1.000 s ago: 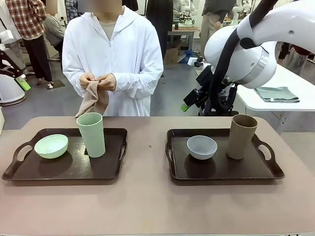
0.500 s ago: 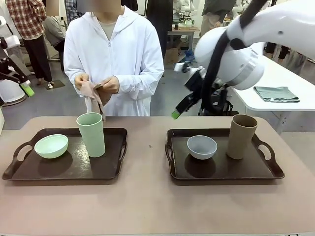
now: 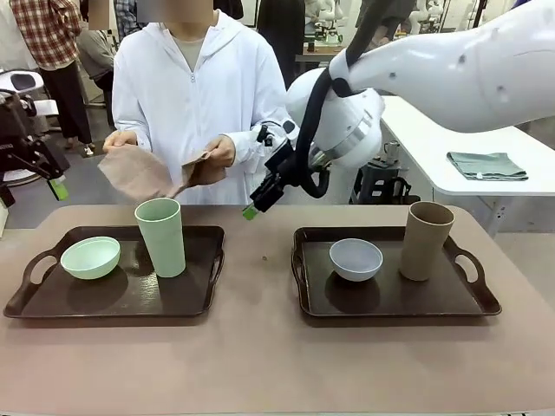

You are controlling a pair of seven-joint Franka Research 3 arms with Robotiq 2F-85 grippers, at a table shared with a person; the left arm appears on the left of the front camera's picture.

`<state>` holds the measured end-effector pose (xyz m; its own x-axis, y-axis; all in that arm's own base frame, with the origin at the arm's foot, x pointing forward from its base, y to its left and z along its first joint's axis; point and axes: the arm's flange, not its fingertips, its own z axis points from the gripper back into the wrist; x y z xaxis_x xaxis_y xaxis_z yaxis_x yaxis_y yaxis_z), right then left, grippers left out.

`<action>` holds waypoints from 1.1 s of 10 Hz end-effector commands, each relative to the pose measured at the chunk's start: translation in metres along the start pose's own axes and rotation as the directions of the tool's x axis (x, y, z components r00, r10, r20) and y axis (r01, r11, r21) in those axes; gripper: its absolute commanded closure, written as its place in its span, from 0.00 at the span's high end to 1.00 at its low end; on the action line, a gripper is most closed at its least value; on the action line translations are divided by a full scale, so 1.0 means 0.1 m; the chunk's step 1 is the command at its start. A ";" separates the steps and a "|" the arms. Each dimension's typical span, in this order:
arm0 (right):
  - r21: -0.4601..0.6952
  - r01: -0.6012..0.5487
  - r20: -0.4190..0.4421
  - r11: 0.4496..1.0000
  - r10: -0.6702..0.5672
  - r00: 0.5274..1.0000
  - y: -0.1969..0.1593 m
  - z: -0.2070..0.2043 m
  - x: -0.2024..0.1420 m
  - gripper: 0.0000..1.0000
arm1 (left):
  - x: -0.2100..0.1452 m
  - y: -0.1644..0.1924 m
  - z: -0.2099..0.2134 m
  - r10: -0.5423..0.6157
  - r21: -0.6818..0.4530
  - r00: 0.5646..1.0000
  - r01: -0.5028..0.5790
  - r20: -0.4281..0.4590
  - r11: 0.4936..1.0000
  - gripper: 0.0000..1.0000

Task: Set up a tray with a mat and arrange the tableware.
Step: Pick up the Picnic Bowl and Reusable plastic cup from the Handle tray in front of the human's position and hold them in the air.

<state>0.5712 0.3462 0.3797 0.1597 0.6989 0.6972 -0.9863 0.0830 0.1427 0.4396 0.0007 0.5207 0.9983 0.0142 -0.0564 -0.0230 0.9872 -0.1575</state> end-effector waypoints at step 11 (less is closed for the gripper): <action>0.133 -0.176 0.085 0.975 0.165 0.983 0.02 -0.46 0.05 1.00 | 0.06 0.11 -0.23 0.022 0.024 1.000 -0.022 -0.004 0.999 1.00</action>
<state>0.5817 0.3764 0.3546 0.0852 0.6461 0.7585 -0.9861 -0.0543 0.1571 0.4462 0.0025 0.4979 0.9976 0.0267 -0.0637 -0.0364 0.9872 -0.1554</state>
